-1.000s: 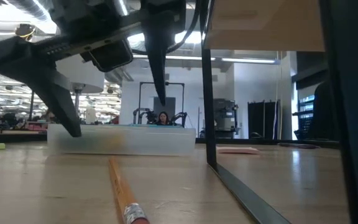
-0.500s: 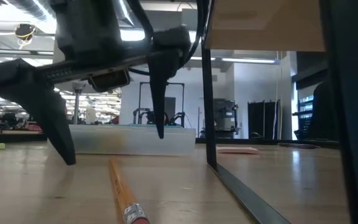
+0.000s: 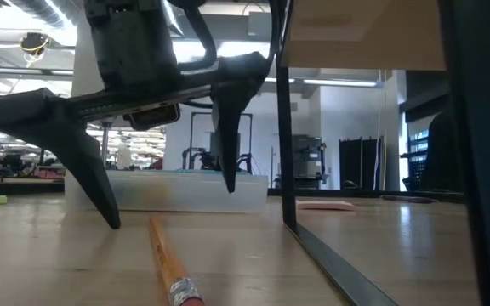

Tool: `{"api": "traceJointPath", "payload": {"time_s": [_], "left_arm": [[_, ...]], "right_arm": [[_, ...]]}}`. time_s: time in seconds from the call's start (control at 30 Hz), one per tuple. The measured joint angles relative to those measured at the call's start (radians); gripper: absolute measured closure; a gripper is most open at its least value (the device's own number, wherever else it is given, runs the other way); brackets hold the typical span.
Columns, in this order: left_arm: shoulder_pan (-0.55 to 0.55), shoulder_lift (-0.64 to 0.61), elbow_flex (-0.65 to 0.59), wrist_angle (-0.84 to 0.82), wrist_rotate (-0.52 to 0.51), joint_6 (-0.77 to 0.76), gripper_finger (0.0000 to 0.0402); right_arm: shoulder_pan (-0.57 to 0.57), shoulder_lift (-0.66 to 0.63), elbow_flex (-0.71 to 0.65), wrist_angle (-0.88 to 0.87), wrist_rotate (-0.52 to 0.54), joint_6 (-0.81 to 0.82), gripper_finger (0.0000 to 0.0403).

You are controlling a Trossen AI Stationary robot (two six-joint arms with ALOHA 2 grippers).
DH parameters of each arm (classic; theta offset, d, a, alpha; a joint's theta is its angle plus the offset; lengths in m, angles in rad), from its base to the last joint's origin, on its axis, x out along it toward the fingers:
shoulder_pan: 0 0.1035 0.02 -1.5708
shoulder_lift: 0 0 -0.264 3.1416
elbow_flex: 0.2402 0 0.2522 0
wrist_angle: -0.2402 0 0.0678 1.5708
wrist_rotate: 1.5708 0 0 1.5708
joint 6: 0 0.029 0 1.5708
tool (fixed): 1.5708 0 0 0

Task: Pack school essentials
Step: Put the yellow eraser into the blue supply box

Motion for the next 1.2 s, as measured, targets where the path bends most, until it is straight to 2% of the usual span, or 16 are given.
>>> {"api": "traceJointPath", "payload": {"time_s": [0.2, 0.67, 0.97, 1.2], "left_arm": [[0.017, 0.002, 0.000, -0.007, 0.048, -0.026, 0.0010], [0.017, 0.004, 0.001, -0.013, 0.044, -0.056, 0.0012], [0.009, 0.001, 0.000, -0.017, 0.041, -0.009, 0.0012], [-0.023, -0.030, 0.035, -0.175, 0.041, 0.006, 0.0012]], "right_arm": [[0.000, 0.000, 0.000, 0.001, 0.000, 0.000, 0.0371], [0.000, 0.000, 0.000, 0.001, 0.000, 0.000, 0.0371], [0.000, 0.000, 0.000, 0.001, 0.000, 0.000, 0.0371], [0.000, 0.000, 0.000, 0.005, 0.000, 0.000, 0.0371]]}}
